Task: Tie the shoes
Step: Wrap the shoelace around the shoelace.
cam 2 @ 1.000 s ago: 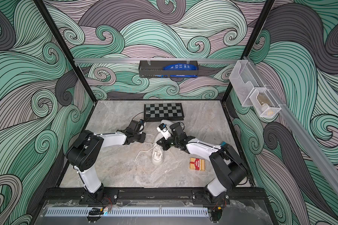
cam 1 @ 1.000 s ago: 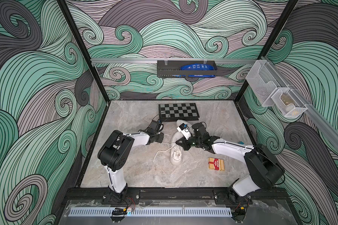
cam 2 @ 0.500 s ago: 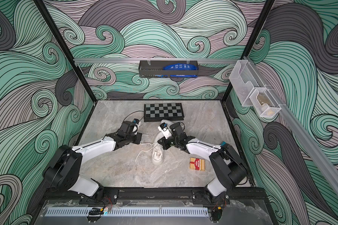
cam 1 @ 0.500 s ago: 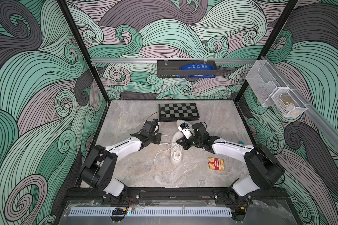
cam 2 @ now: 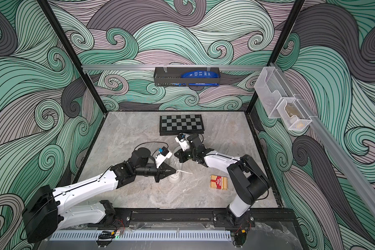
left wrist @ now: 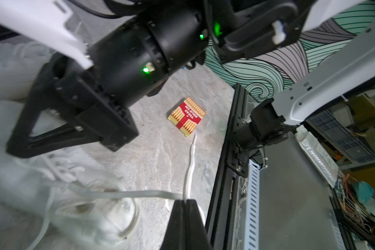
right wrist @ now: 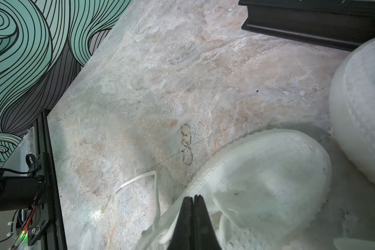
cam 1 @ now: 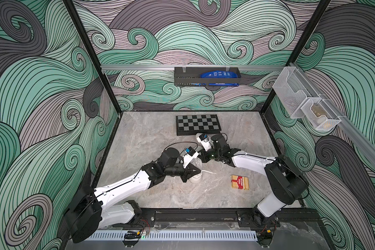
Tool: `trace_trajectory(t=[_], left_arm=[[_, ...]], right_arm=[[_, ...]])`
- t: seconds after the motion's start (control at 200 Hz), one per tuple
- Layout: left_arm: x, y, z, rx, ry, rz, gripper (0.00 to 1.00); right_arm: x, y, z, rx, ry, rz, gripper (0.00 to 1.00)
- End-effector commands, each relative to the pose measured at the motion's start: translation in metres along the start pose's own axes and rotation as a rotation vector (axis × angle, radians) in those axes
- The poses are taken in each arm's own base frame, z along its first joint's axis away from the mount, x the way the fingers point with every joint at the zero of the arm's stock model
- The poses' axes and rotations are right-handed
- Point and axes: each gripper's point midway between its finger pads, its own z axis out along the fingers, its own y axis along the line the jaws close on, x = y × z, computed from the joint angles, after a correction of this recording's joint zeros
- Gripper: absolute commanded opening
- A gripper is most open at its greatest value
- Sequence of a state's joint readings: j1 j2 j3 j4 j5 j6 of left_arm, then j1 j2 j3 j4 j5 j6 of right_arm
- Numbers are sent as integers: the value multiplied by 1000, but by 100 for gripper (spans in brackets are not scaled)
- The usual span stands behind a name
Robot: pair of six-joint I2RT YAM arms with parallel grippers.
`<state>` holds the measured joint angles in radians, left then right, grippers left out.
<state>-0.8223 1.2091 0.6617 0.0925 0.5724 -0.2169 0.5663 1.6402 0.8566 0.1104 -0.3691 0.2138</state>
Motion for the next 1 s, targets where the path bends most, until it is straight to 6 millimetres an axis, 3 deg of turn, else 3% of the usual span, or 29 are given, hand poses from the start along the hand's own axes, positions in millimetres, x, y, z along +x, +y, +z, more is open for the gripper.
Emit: trace_trajectory(t=[0.0, 0.155, 0.185, 0.25, 0.295, 0.36, 0.46, 0.535, 0.63, 0.76, 0.996], left_arm=[[-9, -17, 16, 114, 19, 77, 0], [-2, -13, 38, 120, 101, 90, 0], [-6, -10, 38, 104, 98, 84, 12], [-2, 1, 44, 74, 109, 56, 50], [-4, 6, 42, 62, 97, 41, 59], [-7, 18, 35, 39, 72, 0, 65], [-23, 33, 12, 25, -6, -28, 66], [-30, 54, -5, 25, -75, -65, 64], [-33, 81, -20, 48, -147, -111, 57], [-23, 114, -11, 111, -79, -228, 46], [-17, 124, 2, 162, -34, -224, 42]], right_arm=[[-13, -1, 0, -5, -30, 7, 0], [-11, -1, 0, -17, -26, 11, 0], [-11, 0, 0, -20, -25, 7, 0], [-11, 1, 0, -29, -24, 3, 0], [-11, 2, -1, -34, -23, -1, 0], [-11, 3, -1, -41, -22, -7, 0], [-11, 6, -2, -58, -21, -15, 0], [-12, 8, -2, -74, -23, -22, 0], [-13, 13, -3, -99, -24, -30, 0], [-14, 15, -4, -112, -26, -34, 0], [-11, 16, -5, -125, -21, -31, 0]])
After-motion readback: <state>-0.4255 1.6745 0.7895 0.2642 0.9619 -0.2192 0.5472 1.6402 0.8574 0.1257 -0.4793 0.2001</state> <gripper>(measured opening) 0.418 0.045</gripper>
